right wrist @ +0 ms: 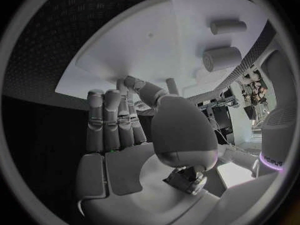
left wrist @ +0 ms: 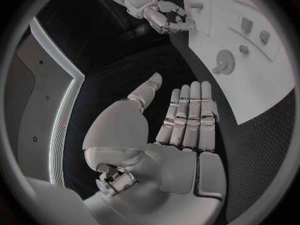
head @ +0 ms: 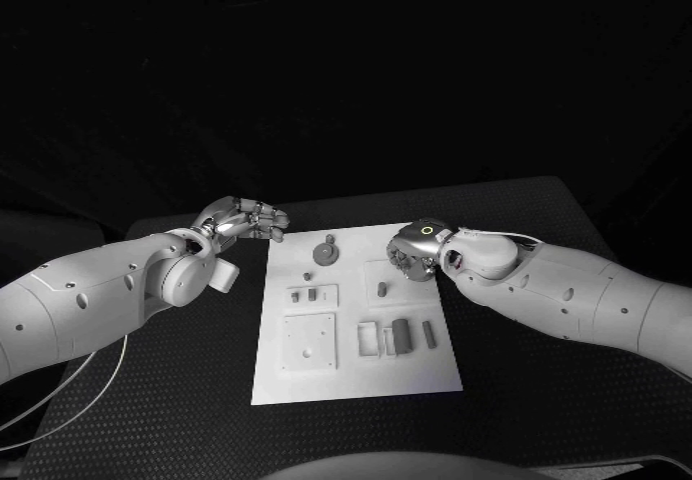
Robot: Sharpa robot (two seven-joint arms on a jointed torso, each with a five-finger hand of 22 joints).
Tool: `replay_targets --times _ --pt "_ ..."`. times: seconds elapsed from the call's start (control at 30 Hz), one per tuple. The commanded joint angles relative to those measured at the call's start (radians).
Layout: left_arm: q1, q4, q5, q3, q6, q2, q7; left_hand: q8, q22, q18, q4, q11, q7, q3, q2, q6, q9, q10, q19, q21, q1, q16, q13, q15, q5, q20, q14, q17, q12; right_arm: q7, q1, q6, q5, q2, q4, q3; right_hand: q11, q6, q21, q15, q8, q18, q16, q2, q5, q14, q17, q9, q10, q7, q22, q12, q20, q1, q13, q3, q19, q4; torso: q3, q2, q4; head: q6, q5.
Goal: Assemble the parts on the task board
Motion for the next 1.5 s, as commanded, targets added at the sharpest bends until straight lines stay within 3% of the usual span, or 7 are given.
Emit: replay_targets --times 0.03,0.43,0.47,0.57,0.93,1.13,1.5 --pt "0.001 0.001 0.007 0.001 0.002 0.002 0.003 0.002 -0.001 0.009 0.000 0.000 0.001 -0.004 0.005 -0.008 -0.001 0.008 0.000 -0.001 0.003 -0.007 -0.002 -0.001 -0.005 0.004 0.007 0.001 -0.006 -0.009 -0.011 0.020 -0.005 -0.008 -0.010 -0.007 -0.002 0.010 0.002 -0.002 0.005 0.062 -0.008 -0.001 -0.002 0.010 -0.001 0.007 0.008 0.001 0.007 0.003 -0.003 -0.011 0.003 0.009 0.009 0.000 0.0000 0.001 -0.0005 0.001 -0.002" --pt "0.001 -0.001 0.007 0.001 -0.004 0.002 -0.004 0.001 -0.002 0.008 0.000 0.001 0.001 -0.007 0.004 -0.009 -0.002 0.008 0.000 -0.001 0.002 -0.009 -0.004 -0.001 -0.006 0.004 0.008 0.003 -0.006 0.002 -0.012 0.039 0.048 -0.011 -0.005 -0.008 0.001 0.002 0.005 -0.002 -0.005 0.062 -0.033 -0.017 -0.016 0.027 -0.008 0.005 -0.004 0.004 0.009 -0.013 -0.012 -0.016 -0.008 0.019 0.018 -0.001 -0.0003 0.000 -0.0007 0.002 -0.004" --pt "0.001 -0.001 0.007 0.001 -0.003 0.002 -0.005 0.001 -0.003 0.008 0.000 0.001 0.001 -0.008 0.003 -0.010 -0.002 0.007 0.000 -0.001 0.002 -0.010 -0.005 0.000 -0.006 0.004 0.008 0.003 -0.006 0.000 -0.012 0.048 0.050 -0.011 -0.005 -0.008 0.010 -0.019 0.001 0.007 -0.018 0.062 -0.039 -0.044 -0.016 0.021 -0.009 -0.001 -0.029 0.014 0.008 -0.029 -0.009 -0.034 -0.016 0.010 0.013 0.002 -0.0003 0.000 -0.0007 0.002 -0.004" --pt "0.001 0.000 0.007 0.001 -0.003 0.001 -0.005 0.001 -0.003 0.008 0.000 0.001 0.001 -0.008 0.003 -0.010 -0.002 0.007 0.000 -0.001 0.002 -0.011 -0.005 0.000 -0.006 0.004 0.008 0.004 -0.006 -0.007 -0.012 0.050 0.050 -0.016 0.003 -0.008 0.043 -0.042 -0.011 0.037 -0.032 0.062 -0.054 -0.073 -0.015 0.003 -0.009 -0.008 -0.115 0.025 0.004 -0.052 -0.001 -0.066 -0.051 0.004 0.002 0.010 -0.0007 0.001 -0.0011 0.003 -0.005" --pt "0.001 -0.006 0.007 0.001 0.001 0.001 -0.007 0.001 -0.004 0.008 0.000 0.001 0.001 -0.010 0.004 -0.010 -0.002 0.007 0.000 -0.001 0.002 -0.012 -0.007 0.000 -0.006 0.004 0.009 0.005 -0.006 -0.023 -0.012 0.025 0.043 -0.024 0.021 -0.008 0.078 -0.139 -0.023 0.070 -0.082 0.062 -0.073 -0.182 -0.016 -0.021 -0.002 -0.038 -0.207 0.069 0.002 -0.049 0.005 -0.107 -0.125 0.010 -0.002 0.095 -0.0007 0.000 0.0004 0.004 -0.006" --pt "0.001 -0.008 0.007 0.001 0.002 0.003 -0.007 0.001 -0.005 0.008 0.000 0.001 0.001 -0.011 0.005 -0.009 -0.002 0.008 0.001 0.000 0.002 -0.013 -0.008 -0.001 -0.007 0.004 0.011 0.007 -0.006 -0.021 -0.012 -0.018 0.040 -0.022 0.022 -0.008 0.071 -0.112 -0.015 0.063 -0.062 0.062 -0.071 -0.166 -0.017 -0.015 0.004 -0.034 -0.187 0.056 0.008 -0.039 0.000 -0.080 -0.138 0.014 0.007 0.105 0.0000 0.000 0.0001 0.004 -0.006" --pt "0.001 -0.006 0.006 0.001 0.003 0.002 -0.014 0.001 -0.006 0.009 0.000 0.001 0.001 -0.015 0.008 -0.008 -0.003 0.010 0.007 0.002 0.002 -0.014 -0.012 -0.003 -0.007 0.002 0.018 0.012 -0.005 -0.019 -0.014 -0.019 0.045 -0.014 0.013 -0.008 0.053 -0.039 -0.007 0.046 -0.020 0.062 -0.077 -0.081 -0.016 0.006 0.007 -0.024 -0.131 0.024 0.013 -0.027 -0.007 -0.063 -0.154 0.010 0.019 0.100 -0.0001 0.001 -0.0009 0.007 -0.007"
